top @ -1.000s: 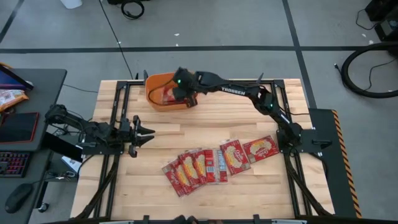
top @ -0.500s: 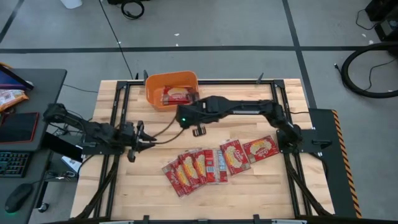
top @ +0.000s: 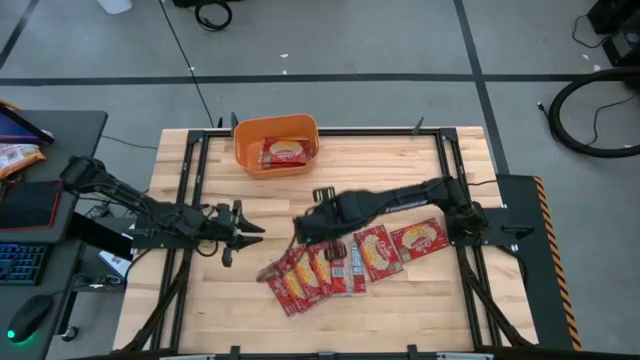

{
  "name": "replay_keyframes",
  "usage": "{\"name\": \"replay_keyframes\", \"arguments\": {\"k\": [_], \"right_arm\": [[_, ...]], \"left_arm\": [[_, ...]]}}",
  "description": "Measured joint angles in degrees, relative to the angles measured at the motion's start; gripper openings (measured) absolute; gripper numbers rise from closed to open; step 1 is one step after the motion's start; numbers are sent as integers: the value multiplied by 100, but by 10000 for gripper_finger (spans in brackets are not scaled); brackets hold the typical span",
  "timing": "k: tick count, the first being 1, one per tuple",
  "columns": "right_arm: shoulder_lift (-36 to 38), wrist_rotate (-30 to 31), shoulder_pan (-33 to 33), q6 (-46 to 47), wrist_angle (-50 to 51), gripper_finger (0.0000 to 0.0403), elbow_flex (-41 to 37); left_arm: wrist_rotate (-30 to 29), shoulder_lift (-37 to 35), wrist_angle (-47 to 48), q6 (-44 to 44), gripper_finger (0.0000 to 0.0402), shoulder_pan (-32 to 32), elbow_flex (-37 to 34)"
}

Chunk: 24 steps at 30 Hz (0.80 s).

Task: Sort popcorn bags into baskets
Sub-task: Put the red popcorn bag into the orange bin

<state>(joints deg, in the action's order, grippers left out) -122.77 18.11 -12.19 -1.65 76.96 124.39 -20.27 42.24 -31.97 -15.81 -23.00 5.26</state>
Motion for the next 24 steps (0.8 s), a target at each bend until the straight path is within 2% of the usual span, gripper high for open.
{"name": "replay_keyframes", "arguments": {"k": [5,11,17,19,21,24], "right_arm": [[192,11,-353,66,-838,103,-1001],[1108,17,-639,353,-2324,103,-2610],[2055,556,-1072,923,-3738,103,-4303],[2316,858,-1252,964,-4188,103,-4864],[2577,1146,-1417,959,-4684,103,-5390],[2929,1446,-1606,925,-5421,103,-6062]], "left_arm": [[2,608,-635,14,117,0,0],[2,1103,-1929,353,117,0,0],[31,1712,-2936,340,117,-7,122],[332,1946,-2851,153,117,-46,350],[933,2298,-2762,58,117,-142,679],[1650,2904,-2662,356,117,-384,1328]]}}
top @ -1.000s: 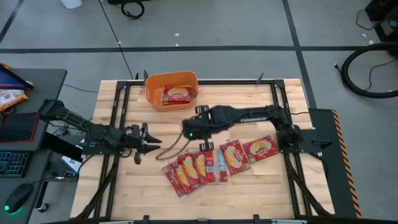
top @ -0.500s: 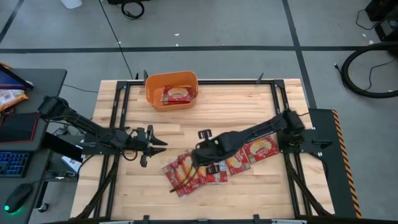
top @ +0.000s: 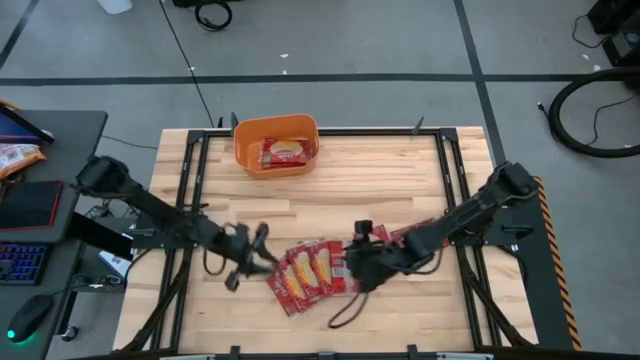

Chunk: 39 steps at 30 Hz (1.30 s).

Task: Sort popcorn bags into baskets
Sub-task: Put the red popcorn bag into the orange bin

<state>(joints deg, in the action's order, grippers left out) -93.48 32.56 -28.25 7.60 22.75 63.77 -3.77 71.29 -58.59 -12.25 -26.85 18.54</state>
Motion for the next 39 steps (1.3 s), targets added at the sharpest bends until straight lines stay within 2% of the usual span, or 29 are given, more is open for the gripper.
{"name": "replay_keyframes", "arguments": {"k": [4,6,8,11,13,16,21,26,29,35,39], "right_arm": [[431,260,-180,-166,-680,103,-671],[663,444,-269,-277,-984,103,-924],[886,591,-379,-302,-1228,103,-1150],[1195,732,-594,-256,-1565,103,-1505],[1370,860,-768,-246,-1780,103,-1787],[1611,1192,-1036,-217,-2001,103,-2220],[1918,1807,-1306,-499,-2730,103,-2844],[2218,1864,-1316,-715,-3030,103,-3042],[2278,1826,-1314,-717,-3062,103,-3064],[2224,1676,-1314,-611,-3007,103,-3064],[2224,1640,-1314,-566,-3023,103,-3064]], "left_arm": [[86,768,640,707,117,-245,933],[-143,1015,1244,848,117,-256,1368],[-709,1128,2127,672,117,-256,1806],[-1551,1200,4053,167,117,-252,2427],[-1892,1277,5209,-250,117,-292,2792],[-2095,1435,6211,-614,117,-411,3274],[-2260,1789,7128,-662,142,-656,3816],[-2317,2206,8358,-543,201,-721,4368],[-2212,2526,8714,-280,227,-817,4677],[-2292,3199,9524,600,232,-1165,5309],[-2915,3560,9852,1039,224,-1376,5483]]}}
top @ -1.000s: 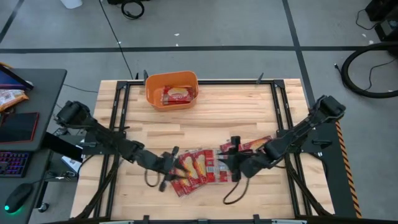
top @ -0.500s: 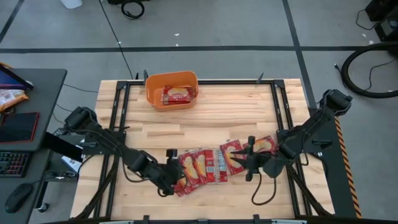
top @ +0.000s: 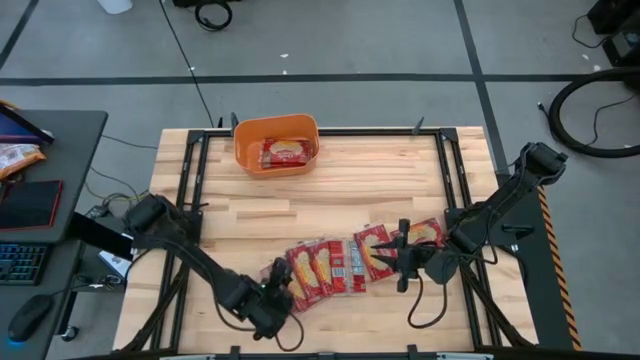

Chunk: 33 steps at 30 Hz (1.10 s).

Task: Sort popcorn bags into baskets
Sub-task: Put the red popcorn bag into the orange bin

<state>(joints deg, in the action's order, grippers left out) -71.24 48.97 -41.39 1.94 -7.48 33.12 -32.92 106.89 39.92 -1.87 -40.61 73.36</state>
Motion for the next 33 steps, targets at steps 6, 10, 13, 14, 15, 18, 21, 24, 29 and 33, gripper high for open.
{"name": "replay_keyframes", "arguments": {"k": [6,10,13,14,15,18,21,24,29,33], "right_arm": [[0,-63,2,41,-18,103,0],[-2,-65,2,40,-20,103,0],[-2,-65,4,44,-19,103,0],[-2,-64,4,43,-19,103,0],[-2,-66,2,43,-14,103,0],[-2,-76,3,45,-16,103,0],[-2,-81,4,47,-16,103,0],[-4,-81,4,65,-16,103,0],[-4,-79,10,96,-38,103,-53],[-4,-81,22,108,-55,103,-61]], "left_arm": [[-513,385,54,479,217,-150,10],[-660,560,136,682,217,-174,9],[-837,670,196,706,215,-149,9],[-834,691,207,706,212,-126,9],[-791,728,211,703,207,-96,9],[-617,837,188,700,180,-13,-9],[-647,884,176,507,136,31,-18],[-669,905,193,76,78,68,-15],[-411,905,1130,-528,20,176,460],[-155,873,2722,-877,33,315,1316]]}}
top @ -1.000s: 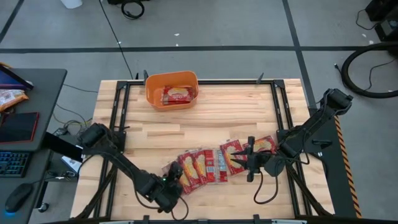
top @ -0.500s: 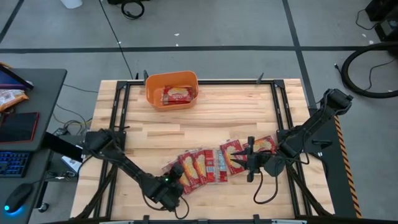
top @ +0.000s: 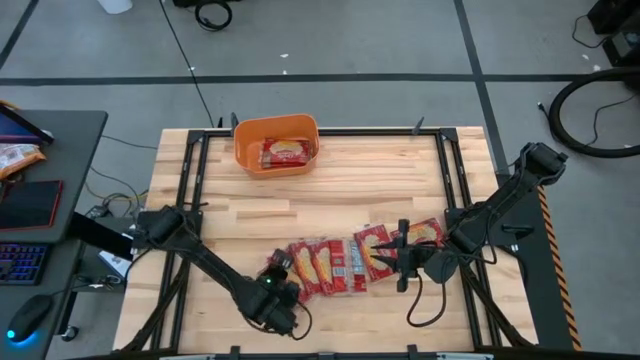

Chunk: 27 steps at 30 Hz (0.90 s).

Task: Sort popcorn bags into baskets
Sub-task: Put the red popcorn bag into the orange bin

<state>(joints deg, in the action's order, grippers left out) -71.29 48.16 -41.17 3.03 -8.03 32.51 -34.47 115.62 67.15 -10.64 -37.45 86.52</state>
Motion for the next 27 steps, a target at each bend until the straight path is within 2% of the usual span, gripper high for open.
{"name": "replay_keyframes", "arguments": {"k": [3,6,9,12,23,27], "right_arm": [[0,-2,0,-5,-16,103,0],[0,-2,3,-27,-35,103,0],[-2,0,4,-85,-72,103,-3],[-2,-6,4,-153,-148,103,-7],[-2,-26,4,-194,-131,103,-7],[-2,-14,4,-301,-134,103,-7]], "left_arm": [[171,-126,1355,-525,34,159,595],[241,-377,2235,-1376,29,435,876],[153,-677,2239,-2078,28,891,735],[-414,-822,2313,-2625,31,1382,530],[-1984,-873,2294,-2145,33,3262,-306],[-2400,-873,1841,-1700,33,3855,-496]]}}
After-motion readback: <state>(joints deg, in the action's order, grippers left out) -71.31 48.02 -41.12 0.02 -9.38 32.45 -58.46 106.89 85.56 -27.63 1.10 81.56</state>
